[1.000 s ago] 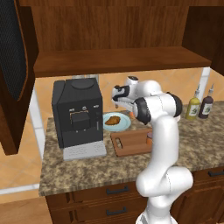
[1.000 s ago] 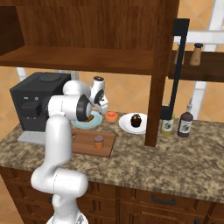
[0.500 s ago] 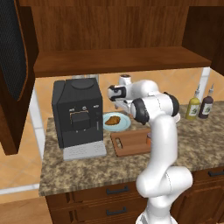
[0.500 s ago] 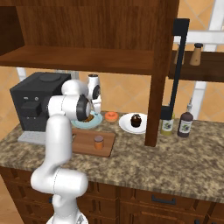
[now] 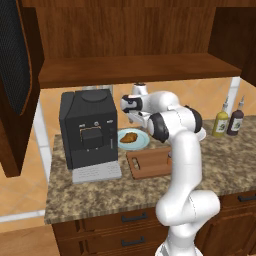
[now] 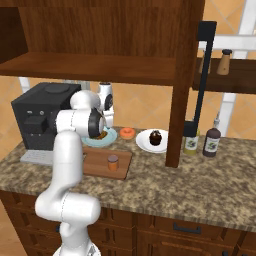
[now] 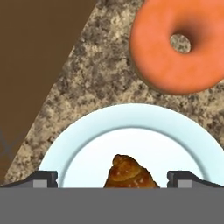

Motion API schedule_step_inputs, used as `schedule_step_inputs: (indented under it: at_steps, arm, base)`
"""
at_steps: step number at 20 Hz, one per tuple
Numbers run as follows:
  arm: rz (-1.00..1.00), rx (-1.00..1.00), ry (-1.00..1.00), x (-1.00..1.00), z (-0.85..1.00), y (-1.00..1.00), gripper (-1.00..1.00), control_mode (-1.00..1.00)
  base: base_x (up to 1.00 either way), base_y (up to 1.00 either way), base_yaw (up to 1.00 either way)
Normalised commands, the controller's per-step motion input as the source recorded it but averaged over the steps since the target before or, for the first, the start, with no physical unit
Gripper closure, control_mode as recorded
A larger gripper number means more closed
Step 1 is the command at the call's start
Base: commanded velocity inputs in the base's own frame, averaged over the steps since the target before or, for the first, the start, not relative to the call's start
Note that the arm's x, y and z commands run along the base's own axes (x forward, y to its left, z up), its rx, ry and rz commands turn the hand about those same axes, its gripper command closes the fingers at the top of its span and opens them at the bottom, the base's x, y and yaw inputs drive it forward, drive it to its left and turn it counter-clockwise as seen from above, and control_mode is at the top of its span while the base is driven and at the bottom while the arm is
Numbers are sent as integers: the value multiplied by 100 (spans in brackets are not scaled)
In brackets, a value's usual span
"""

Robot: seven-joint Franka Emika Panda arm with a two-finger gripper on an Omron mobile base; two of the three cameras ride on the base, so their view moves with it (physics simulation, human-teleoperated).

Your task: From the different types of pastries on the counter, select a croissant and place it on the cutting board. Then retrieve a jar of jam from the cabinet and place it alongside the croissant on the cutting board.

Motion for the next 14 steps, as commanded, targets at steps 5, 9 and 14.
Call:
schedule_step_inputs:
  at_steps: [5, 9, 14]
  arm:
    - [-2, 0, 1, -3, -4, 12, -100, -100]
    - [-3, 0, 3, -21, -18, 21, -100, -100]
    - [-1, 0, 5, -31, -24, 26, -100, -100]
  base:
    - [0, 0, 0]
    - [0, 0, 0]
    - [0, 0, 0]
